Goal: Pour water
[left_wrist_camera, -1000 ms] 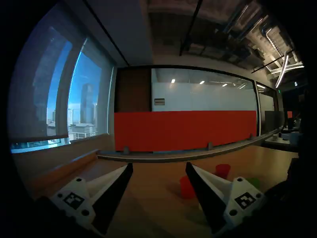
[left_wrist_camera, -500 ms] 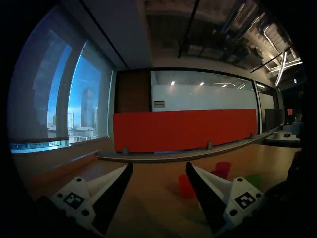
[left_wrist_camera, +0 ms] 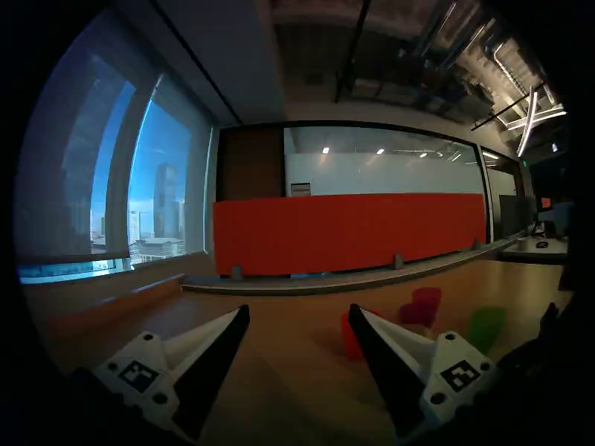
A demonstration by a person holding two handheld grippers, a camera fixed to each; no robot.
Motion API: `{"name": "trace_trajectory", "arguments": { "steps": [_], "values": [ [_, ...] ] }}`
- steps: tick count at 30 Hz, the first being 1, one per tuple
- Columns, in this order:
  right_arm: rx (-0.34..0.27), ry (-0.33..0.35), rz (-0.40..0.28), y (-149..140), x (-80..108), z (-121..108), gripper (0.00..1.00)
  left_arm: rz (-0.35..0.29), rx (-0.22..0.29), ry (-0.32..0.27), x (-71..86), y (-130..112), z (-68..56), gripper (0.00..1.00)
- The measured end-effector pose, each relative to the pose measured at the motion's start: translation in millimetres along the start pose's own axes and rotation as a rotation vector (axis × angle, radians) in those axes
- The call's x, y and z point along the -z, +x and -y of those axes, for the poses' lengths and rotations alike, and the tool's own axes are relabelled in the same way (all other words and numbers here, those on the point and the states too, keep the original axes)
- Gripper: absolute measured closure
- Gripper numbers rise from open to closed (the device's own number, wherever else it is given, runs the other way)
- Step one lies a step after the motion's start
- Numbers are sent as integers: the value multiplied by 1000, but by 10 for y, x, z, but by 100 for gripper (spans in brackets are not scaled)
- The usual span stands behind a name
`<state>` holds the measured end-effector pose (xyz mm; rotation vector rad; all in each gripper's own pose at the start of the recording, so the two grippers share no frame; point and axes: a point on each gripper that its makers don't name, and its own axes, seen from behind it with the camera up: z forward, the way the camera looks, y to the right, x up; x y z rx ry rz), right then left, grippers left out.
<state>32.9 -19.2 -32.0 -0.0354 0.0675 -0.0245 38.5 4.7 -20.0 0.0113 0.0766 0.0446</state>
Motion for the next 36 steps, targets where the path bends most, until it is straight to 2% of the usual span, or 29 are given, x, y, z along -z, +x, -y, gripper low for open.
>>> {"name": "trace_trajectory", "arguments": {
  "steps": [9,29,36],
  "values": [
    [-17,7,-25,119,31,31,1,12,34,5,-58,-144,55,1],
    [-28,11,-27,124,38,13,1,41,42,13,-104,-282,102,1],
    [-16,20,-26,123,33,45,1,74,41,13,-123,-377,101,1]
  ]
}}
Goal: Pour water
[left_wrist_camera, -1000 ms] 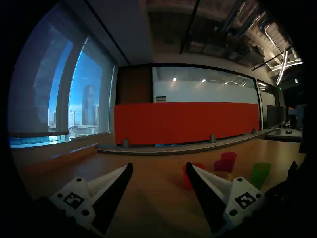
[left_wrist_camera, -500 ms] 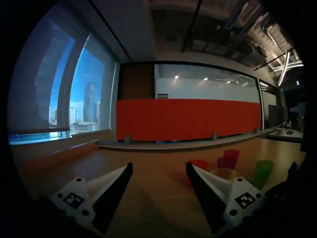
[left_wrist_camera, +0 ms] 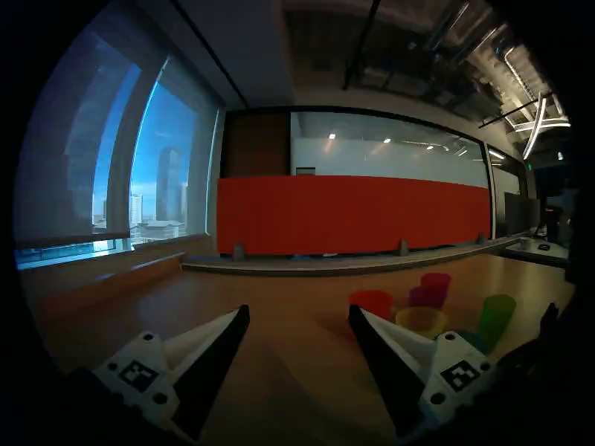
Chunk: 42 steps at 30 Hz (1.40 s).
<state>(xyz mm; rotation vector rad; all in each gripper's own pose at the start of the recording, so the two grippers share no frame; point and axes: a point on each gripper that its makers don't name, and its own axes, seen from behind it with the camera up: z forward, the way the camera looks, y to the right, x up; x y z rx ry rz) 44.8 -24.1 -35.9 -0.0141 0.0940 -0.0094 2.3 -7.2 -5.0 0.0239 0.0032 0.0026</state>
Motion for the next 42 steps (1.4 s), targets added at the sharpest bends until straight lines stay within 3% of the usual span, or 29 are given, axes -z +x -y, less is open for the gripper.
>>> {"name": "trace_trajectory", "arguments": {
  "steps": [12,24,30,42],
  "values": [
    [49,-3,-14,6,-28,23,1,4,-2,5,-5,-31,6,1],
    [77,-40,-16,-443,-180,50,1,4,-2,5,-8,-36,9,1],
    [54,-34,-53,-572,-192,14,0,4,-2,5,-6,-33,7,1],
    [-11,-72,-23,-800,-257,-248,1,4,-2,5,-7,-32,9,1]
  ]
}}
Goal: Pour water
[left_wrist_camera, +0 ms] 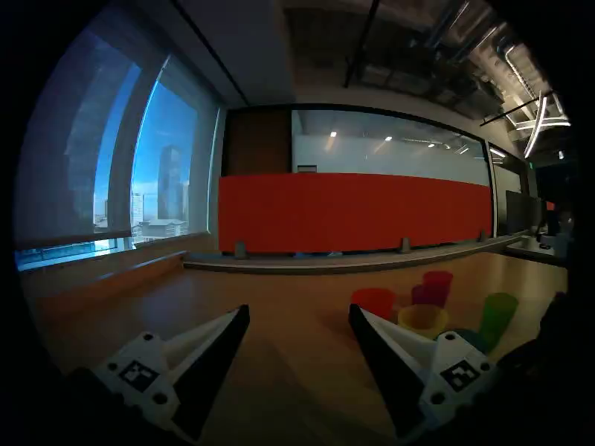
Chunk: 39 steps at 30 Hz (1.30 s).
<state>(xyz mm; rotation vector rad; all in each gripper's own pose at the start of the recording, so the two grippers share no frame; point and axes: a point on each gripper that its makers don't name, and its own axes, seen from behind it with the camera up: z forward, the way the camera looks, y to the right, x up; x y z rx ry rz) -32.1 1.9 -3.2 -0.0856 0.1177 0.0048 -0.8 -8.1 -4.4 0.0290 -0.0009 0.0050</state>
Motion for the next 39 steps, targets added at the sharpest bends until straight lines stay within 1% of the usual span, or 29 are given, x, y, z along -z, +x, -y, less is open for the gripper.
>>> {"name": "trace_trajectory", "arguments": {
  "steps": [9,27,39],
  "values": [
    [37,5,26,-109,-31,1,1,0,0,0,3,0,0,1],
    [57,6,52,-234,-37,-10,1,0,0,0,-1,3,-2,1],
    [65,0,59,-230,-48,-8,1,0,0,0,7,2,-1,1]
  ]
}}
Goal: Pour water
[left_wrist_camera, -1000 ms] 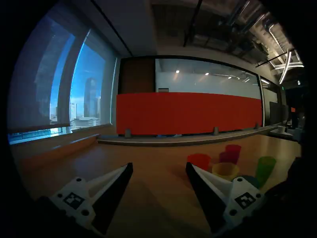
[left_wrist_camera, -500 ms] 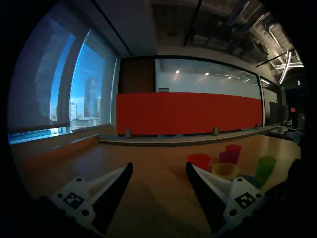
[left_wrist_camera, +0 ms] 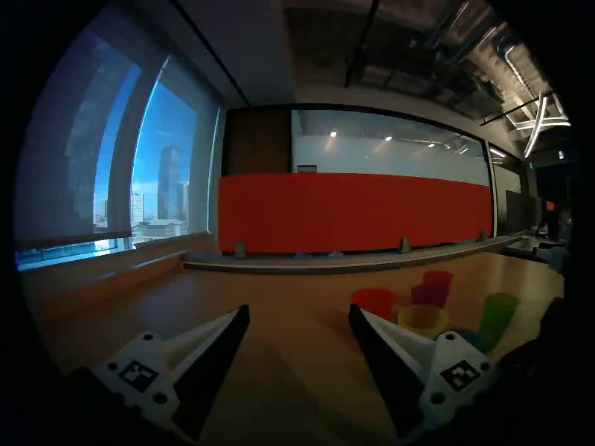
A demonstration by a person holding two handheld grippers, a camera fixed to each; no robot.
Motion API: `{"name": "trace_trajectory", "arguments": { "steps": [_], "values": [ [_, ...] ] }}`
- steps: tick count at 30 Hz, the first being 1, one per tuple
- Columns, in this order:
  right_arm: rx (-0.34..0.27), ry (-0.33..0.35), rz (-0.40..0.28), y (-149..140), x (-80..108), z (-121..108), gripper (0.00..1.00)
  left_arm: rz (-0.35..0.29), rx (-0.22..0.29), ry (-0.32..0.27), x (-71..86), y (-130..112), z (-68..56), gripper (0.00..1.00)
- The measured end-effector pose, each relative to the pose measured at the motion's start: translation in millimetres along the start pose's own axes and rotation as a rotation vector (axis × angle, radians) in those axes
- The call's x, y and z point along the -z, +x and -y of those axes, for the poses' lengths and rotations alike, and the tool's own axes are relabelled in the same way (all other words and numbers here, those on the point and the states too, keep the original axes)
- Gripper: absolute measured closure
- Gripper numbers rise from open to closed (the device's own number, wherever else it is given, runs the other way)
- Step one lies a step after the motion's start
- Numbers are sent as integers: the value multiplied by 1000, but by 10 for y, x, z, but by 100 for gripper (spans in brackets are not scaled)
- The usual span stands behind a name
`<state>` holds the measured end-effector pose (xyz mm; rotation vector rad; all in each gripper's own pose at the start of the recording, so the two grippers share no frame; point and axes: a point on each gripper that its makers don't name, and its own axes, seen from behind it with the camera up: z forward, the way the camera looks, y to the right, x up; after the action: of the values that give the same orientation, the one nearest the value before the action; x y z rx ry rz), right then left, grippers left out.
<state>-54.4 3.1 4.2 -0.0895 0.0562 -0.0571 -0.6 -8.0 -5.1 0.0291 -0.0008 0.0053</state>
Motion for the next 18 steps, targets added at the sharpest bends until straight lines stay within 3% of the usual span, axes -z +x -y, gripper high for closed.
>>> {"name": "trace_trajectory", "arguments": {
  "steps": [18],
  "values": [
    [1,0,0,-15,-6,-1,1,0,0,0,-5,2,-2,1]
  ]
}}
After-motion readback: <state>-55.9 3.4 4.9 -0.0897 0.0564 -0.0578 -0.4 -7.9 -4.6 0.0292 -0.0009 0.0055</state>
